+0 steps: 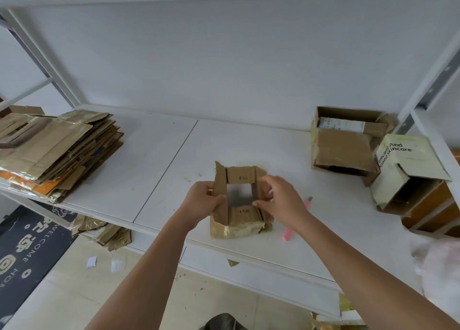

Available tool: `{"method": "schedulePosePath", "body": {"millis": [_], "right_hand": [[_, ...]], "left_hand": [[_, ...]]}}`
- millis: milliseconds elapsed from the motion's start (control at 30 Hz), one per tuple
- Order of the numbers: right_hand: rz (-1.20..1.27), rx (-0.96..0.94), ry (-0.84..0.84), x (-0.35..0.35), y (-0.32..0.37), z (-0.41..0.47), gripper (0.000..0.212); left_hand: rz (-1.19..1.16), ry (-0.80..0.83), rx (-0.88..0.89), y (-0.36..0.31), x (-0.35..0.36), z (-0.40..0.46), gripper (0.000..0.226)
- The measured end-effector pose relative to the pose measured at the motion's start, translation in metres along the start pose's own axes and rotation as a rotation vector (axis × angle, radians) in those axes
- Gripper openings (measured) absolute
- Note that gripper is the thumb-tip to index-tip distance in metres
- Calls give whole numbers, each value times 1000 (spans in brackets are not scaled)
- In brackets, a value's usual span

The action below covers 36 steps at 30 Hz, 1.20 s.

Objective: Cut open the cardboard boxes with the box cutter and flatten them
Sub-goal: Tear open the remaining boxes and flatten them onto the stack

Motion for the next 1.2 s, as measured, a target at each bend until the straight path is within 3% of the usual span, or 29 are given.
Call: {"method": "schedulePosePath", "body": {"millis": [167, 300, 400, 467, 533, 633, 733, 900, 1133, 1200], "right_hand": [[-321, -8, -245, -33, 17, 8, 76], [-417, 0, -319, -47, 20, 4, 51], [-157, -17, -377, -54, 20, 2, 22], [109, 86, -299, -50, 9, 7, 32], [347, 230, -228, -45, -3, 8, 42], [451, 314, -175, -41, -9, 3, 42], [494, 317, -162, -35, -8, 3, 42], [581, 287, -124, -26, -4, 3, 36], [653, 180, -34, -13, 15, 2, 34], [623, 140, -38, -12, 19, 3, 35]], "left_hand": [[161, 148, 123, -41, 14, -6, 12], [264, 134, 171, -59, 12, -6, 13], [305, -87, 181, -61, -6, -3, 14], [307, -334, 204, -62, -24, -6, 10], [282, -443, 234, -56, -32, -7, 44], [201, -392, 153, -37, -27, -5, 89], [225, -346, 36, -16, -15, -3, 110], [230, -462, 11, -5, -22, -4, 84], [300, -519, -16, -4, -27, -5, 89], [189, -532, -24, -1, -31, -5, 82]]}}
Point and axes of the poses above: each hand's wrist, its own z-axis towards the middle knuckle, its own x-axis out of the palm, y = z × x, the point moved 7 cm from there along z, towards the middle knuckle, and after that the axes turned 10 degrees about -z, right-handed, at the moved point
